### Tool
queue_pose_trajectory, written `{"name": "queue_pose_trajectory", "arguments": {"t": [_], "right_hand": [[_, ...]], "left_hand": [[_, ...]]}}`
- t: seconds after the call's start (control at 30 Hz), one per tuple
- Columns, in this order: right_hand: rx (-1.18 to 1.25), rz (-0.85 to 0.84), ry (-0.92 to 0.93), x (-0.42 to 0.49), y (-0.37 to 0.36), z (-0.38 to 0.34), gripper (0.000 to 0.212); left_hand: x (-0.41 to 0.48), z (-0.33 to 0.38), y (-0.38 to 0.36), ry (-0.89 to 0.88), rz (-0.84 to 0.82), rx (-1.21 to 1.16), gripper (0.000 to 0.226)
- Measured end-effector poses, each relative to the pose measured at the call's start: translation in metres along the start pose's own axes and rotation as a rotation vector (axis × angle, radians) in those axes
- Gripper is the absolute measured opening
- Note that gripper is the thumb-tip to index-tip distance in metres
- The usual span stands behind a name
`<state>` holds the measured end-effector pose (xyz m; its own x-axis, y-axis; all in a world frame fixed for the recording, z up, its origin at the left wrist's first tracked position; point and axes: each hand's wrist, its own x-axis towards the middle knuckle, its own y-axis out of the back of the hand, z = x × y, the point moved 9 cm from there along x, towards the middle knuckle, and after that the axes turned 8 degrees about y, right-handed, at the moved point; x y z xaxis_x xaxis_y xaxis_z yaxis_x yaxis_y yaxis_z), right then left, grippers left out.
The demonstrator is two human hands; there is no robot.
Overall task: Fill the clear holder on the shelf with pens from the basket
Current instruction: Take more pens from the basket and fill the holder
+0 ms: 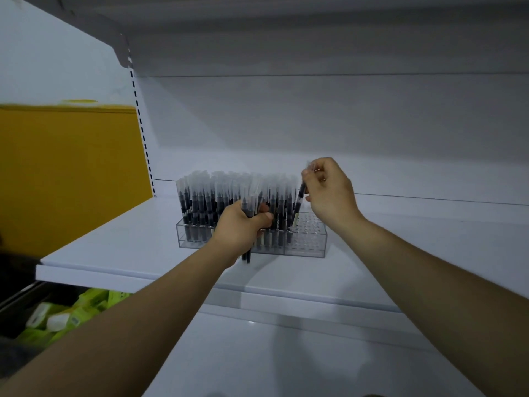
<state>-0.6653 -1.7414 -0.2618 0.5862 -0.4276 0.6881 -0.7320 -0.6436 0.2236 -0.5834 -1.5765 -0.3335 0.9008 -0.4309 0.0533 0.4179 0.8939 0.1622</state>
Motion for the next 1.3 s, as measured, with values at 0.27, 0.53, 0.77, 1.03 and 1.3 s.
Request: {"name": "queue_pose_trajectory", "arguments": {"t": [0.27,0.53,0.77,1.03,1.3], "right_hand": [[-0.015,-0.02,0.05,-0.001,-0.008,-0.004,0.002],[-0.085,-0.031,0.096,-0.001,-0.01,-0.006,0.005],[-0.132,-0.106,0.071,-0.006,-0.023,0.009,0.012],[-0.272,-0.182,-0.015,-0.009,-0.032,0.023,0.021],[-0.258,-0.116,0.104,-0.015,-0.02,0.0,0.018]], "left_hand": [[0.001,0.001,-0.006,-0.019,-0.014,-0.017,0.007],[0.003,-0.002,-0.003,-0.019,-0.008,-0.005,0.008],[0.001,-0.001,-0.006,-0.019,-0.016,-0.015,0.011],[0.001,-0.001,-0.008,-0.016,-0.034,-0.014,0.006],[-0.002,0.005,-0.017,-0.019,-0.055,0.003,0.009]]}}
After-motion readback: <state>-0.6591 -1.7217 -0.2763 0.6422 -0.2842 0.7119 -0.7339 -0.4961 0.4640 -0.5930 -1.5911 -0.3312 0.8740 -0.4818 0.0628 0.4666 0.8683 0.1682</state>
